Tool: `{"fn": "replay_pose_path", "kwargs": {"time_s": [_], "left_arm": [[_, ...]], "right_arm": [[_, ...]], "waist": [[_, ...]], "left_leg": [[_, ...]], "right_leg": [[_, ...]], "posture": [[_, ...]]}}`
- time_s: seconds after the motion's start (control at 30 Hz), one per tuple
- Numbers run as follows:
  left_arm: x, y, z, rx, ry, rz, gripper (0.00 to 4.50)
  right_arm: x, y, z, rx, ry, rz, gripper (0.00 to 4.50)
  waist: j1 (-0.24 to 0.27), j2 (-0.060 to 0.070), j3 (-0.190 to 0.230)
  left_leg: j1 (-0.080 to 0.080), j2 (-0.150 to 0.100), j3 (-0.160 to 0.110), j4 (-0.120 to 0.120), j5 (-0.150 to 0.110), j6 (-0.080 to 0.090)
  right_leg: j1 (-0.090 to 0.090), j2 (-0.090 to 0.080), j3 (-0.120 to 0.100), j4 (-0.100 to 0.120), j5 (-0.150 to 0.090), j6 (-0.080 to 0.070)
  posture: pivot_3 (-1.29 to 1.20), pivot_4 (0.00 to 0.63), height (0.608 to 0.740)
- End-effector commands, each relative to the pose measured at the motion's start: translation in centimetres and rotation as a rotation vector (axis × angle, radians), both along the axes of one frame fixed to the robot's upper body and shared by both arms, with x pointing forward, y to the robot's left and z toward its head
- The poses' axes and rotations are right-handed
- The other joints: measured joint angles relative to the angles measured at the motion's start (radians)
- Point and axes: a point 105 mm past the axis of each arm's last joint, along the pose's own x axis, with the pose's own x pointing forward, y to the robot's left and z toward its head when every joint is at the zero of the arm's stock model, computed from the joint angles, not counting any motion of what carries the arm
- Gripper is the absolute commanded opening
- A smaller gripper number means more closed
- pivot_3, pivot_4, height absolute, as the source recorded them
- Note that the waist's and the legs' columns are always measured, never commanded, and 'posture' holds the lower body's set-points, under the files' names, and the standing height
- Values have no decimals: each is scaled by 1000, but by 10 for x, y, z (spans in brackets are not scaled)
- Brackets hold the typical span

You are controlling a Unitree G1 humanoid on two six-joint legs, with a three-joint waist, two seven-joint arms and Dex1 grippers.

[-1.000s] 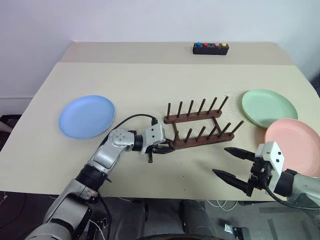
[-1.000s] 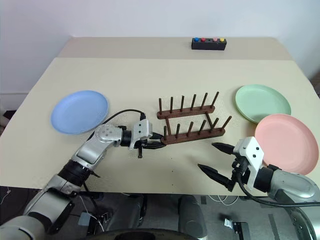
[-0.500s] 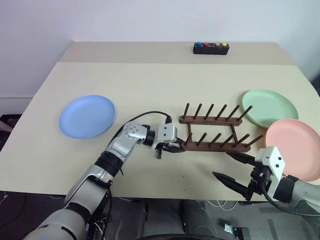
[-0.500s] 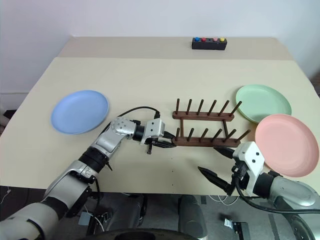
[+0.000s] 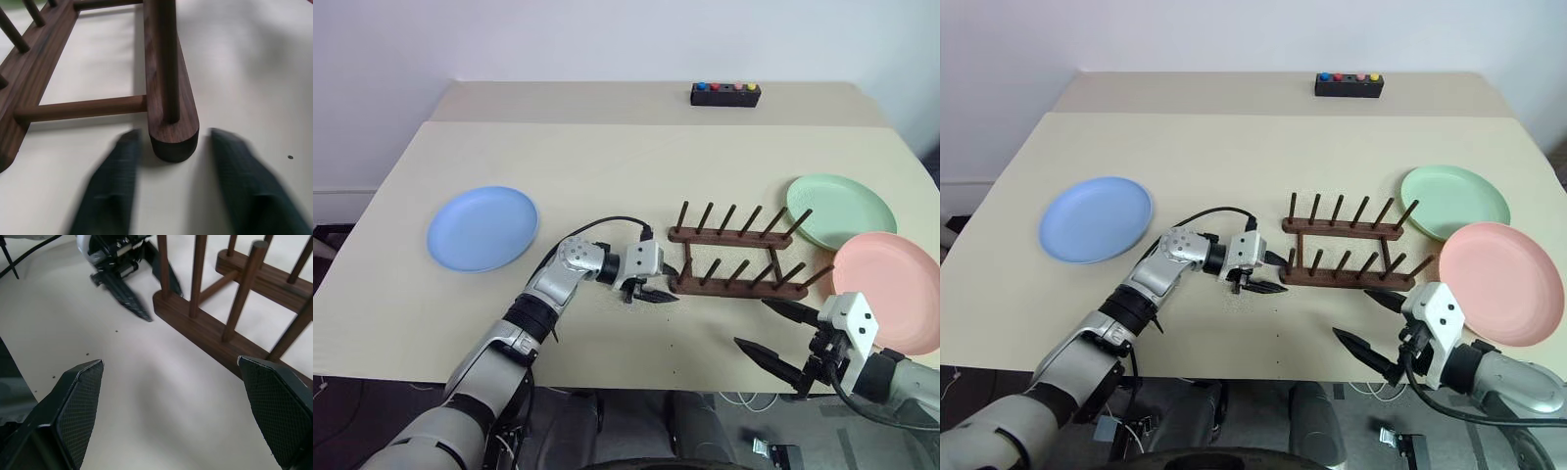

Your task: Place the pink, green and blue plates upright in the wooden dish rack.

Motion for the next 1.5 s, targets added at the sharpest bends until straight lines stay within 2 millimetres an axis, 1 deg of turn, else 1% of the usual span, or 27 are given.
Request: {"fn": "replay_pose_path", "kwargs": {"time_s": [0.03,0.1,0.2,0.23,0.3,0.33,0.37,0.43,0.5,0.53,0.57,0.67,0.8,0.9,1.0,1.1,1.17,1.3,1.5], "left_arm": [[-3,0,7,-27,-6,-4,4462],[0,7,12,-45,10,28,4462],[2,21,20,-80,35,76,4500],[1,23,21,-82,40,80,4500],[-6,31,19,-78,48,78,4000],[-11,35,18,-73,53,73,3650],[-14,37,17,-70,57,69,3238],[-22,38,15,-62,79,51,2271],[-30,35,14,-60,93,28,1242],[-32,33,14,-59,95,20,788],[-32,30,13,-53,87,27,243],[-31,20,11,-48,105,48,243],[-33,9,10,-54,124,48,243],[-34,5,10,-68,140,54,243],[-35,3,7,-53,128,57,243],[-34,-2,1,-39,112,71,243],[-31,-5,-2,-29,102,96,243],[-20,-11,2,-70,84,176,243],[1,-5,-1,-67,27,276,243]], "right_arm": [[1,-3,9,-15,-49,3,4500],[3,-10,10,-24,-55,-28,4500],[1,-26,2,-80,-23,-89,3665],[1,-28,0,-93,-17,-99,3192],[-1,-32,-7,-110,1,-120,2094],[-1,-36,-11,-126,10,-137,1549],[-1,-38,-13,-138,14,-149,1100],[1,-43,-20,-151,38,-178,59],[3,-47,-26,-178,47,-187,0],[3,-48,-27,-189,47,-188,0],[6,-52,-29,-212,42,-205,0],[15,-61,-33,-259,30,-251,0],[24,-65,-35,-282,15,-264,0],[32,-70,-35,-313,4,-287,0],[39,-73,-34,-328,-9,-296,0],[50,-77,-31,-352,-36,-313,0],[57,-79,-29,-366,-51,-320,0],[67,-78,-27,-374,-74,-309,0],[82,-73,-23,-379,-112,-288,0]], "waist": [[-1,0,0],[-1,0,0],[-5,0,0],[-4,0,0],[-5,1,0],[-6,1,0],[-6,1,0],[-6,0,0],[-3,0,0],[-2,1,0],[-1,1,0],[-1,1,0],[-2,1,0],[-7,1,0],[-7,1,0],[-9,1,0],[-9,1,0],[-8,1,0],[-17,1,0]], "left_leg": [[0,0,0,0,0,0],[0,0,0,0,0,0],[0,0,0,0,0,0],[0,0,0,0,0,0],[0,0,0,-1,0,0],[0,0,0,-1,0,0],[0,0,0,-1,0,0],[0,0,0,-1,0,0],[0,0,0,0,0,0],[0,0,0,0,0,0],[0,0,0,0,0,0],[0,0,0,0,0,0],[0,0,0,0,0,0],[0,0,0,0,0,0],[0,0,0,0,0,0],[0,0,0,0,0,0],[0,0,0,0,0,0],[0,0,0,0,0,0],[1,0,0,0,0,0]], "right_leg": [[0,0,0,0,0,0],[0,0,0,0,0,0],[0,0,0,0,0,0],[0,0,0,0,0,0],[-1,0,0,0,0,0],[-1,0,0,0,0,0],[-1,0,0,0,0,0],[0,0,0,0,0,0],[0,0,0,1,0,-1],[0,0,0,1,0,-1],[0,0,0,0,-1,-2],[0,0,0,0,-1,-3],[0,0,0,1,0,-1],[0,0,0,0,0,0],[0,0,0,1,0,0],[0,0,0,1,0,0],[0,0,0,1,0,0],[0,0,0,1,0,0],[0,0,0,1,0,0]], "posture": [[0,150,740],[0,150,740],[0,150,740],[0,150,740],[0,150,740],[0,150,740],[0,150,740],[0,150,740],[0,150,740],[0,150,740],[0,150,740],[0,150,740],[0,150,740],[0,150,740],[0,150,740],[0,150,740],[0,150,740],[0,150,740],[0,150,740]]}}
